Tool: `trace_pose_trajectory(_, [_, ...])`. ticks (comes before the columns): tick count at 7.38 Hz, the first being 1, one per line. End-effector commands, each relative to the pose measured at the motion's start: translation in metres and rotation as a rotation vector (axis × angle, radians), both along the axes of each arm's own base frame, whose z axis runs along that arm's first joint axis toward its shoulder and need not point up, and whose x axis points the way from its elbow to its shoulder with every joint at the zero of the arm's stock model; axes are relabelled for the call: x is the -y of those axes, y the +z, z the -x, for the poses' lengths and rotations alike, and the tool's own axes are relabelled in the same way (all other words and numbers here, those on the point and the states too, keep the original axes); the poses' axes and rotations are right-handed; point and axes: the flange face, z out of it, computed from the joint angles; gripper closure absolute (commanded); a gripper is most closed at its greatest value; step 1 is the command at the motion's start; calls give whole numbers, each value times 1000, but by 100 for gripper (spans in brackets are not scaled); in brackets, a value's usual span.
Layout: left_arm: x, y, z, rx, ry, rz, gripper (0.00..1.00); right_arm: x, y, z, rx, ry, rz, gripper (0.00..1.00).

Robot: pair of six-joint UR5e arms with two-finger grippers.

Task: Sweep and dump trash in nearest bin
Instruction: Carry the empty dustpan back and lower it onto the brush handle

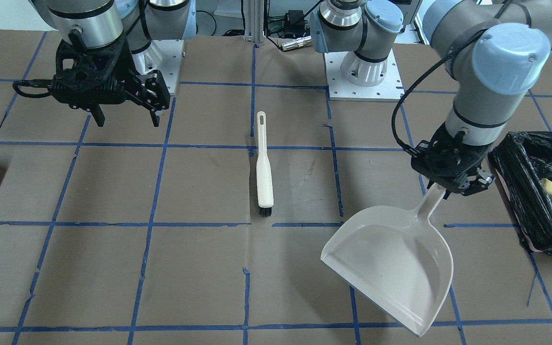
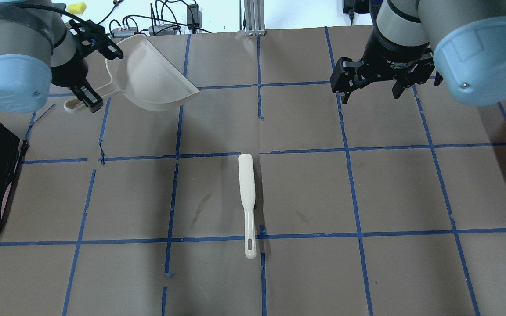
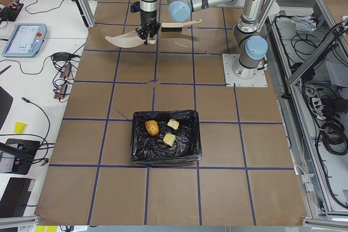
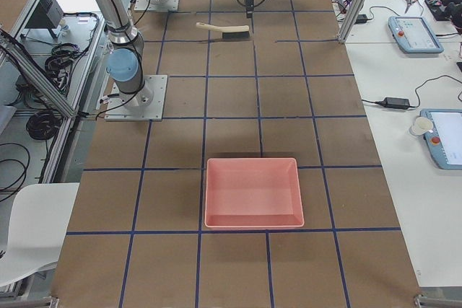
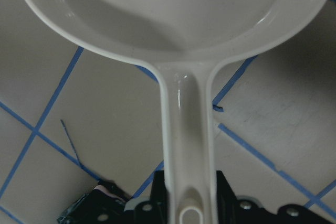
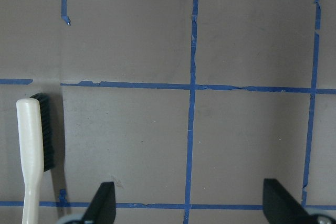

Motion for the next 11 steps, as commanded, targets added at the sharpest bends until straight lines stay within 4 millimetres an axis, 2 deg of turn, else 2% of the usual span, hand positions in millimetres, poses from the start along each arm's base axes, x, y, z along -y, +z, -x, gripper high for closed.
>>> trace_pose_trajectory(1, [3,-18,61,-40,118,17,98,0,1,0,0,0,0,0])
trace_pose_trajectory(3, [8,-45,93,-177,311,0,98,0,1,0,0,0,2,0])
trace_pose_trajectory(4, [8,-62,117,-281,425,-45,98,0,2,0,0,0,3,0])
trace_pose_trajectory(6, [0,-87,187,-326,486,-31,98,0,2,0,2,0,3,0])
trace_pose_trajectory(7, [-2,-105,209,-325,547,-40,98,0,3,0,3,0,3,0])
trace_pose_trajectory(9, [-9,-134,257,-336,552,-10,98,0,2,0,3,0,2,0])
trace_pose_trajectory(11, [-16,-142,268,-328,559,-13,98,0,1,0,3,0,2,0])
